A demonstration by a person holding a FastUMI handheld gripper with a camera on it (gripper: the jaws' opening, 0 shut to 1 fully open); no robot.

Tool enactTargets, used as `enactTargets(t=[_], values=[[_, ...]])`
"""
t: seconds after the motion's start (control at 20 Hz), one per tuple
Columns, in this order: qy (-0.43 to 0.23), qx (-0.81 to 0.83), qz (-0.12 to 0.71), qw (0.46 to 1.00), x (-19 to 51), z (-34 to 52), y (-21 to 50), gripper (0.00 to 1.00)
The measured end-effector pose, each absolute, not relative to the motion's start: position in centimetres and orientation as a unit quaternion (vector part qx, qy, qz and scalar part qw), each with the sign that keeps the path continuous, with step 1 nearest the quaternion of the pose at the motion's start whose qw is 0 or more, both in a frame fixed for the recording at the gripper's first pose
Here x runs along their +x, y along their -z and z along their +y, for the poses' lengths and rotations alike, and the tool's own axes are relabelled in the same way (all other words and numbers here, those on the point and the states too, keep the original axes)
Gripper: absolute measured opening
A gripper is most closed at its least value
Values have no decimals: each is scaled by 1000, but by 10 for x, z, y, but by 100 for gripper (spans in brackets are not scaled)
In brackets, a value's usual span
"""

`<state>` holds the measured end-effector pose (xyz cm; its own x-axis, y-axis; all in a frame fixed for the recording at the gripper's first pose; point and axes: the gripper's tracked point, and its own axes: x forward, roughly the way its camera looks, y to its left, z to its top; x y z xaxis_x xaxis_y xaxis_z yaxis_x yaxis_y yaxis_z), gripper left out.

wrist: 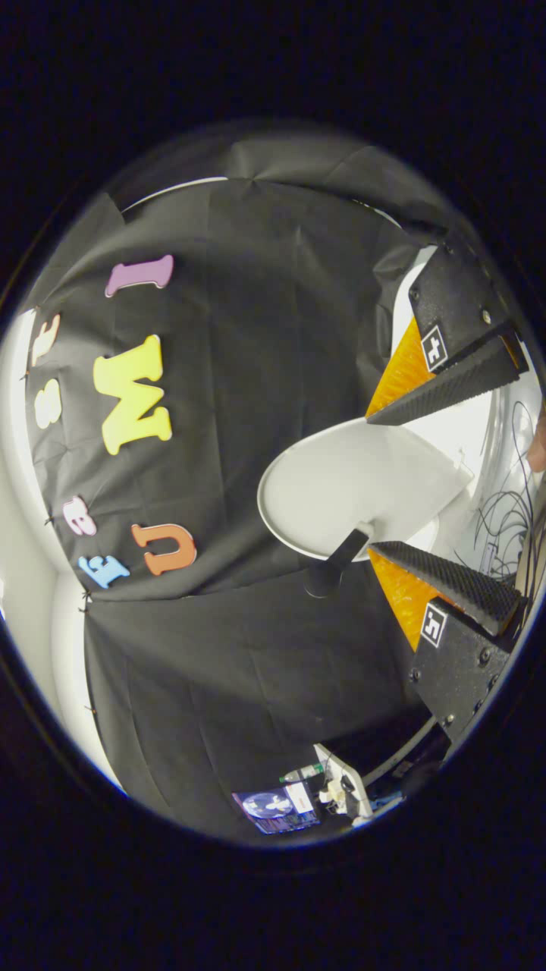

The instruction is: Open the toilet lid.

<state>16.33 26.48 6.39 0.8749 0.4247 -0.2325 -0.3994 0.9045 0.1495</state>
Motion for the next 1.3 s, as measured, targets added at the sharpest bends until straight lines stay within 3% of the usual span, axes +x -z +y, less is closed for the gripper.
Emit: enactTargets(t=[0.2, 0.6, 1.3], values=[[-196, 12, 44, 980, 140, 223, -78, 97], [-142, 0, 5, 990, 95, 145, -58, 99], [-50, 53, 20, 997, 55, 45, -1, 99]])
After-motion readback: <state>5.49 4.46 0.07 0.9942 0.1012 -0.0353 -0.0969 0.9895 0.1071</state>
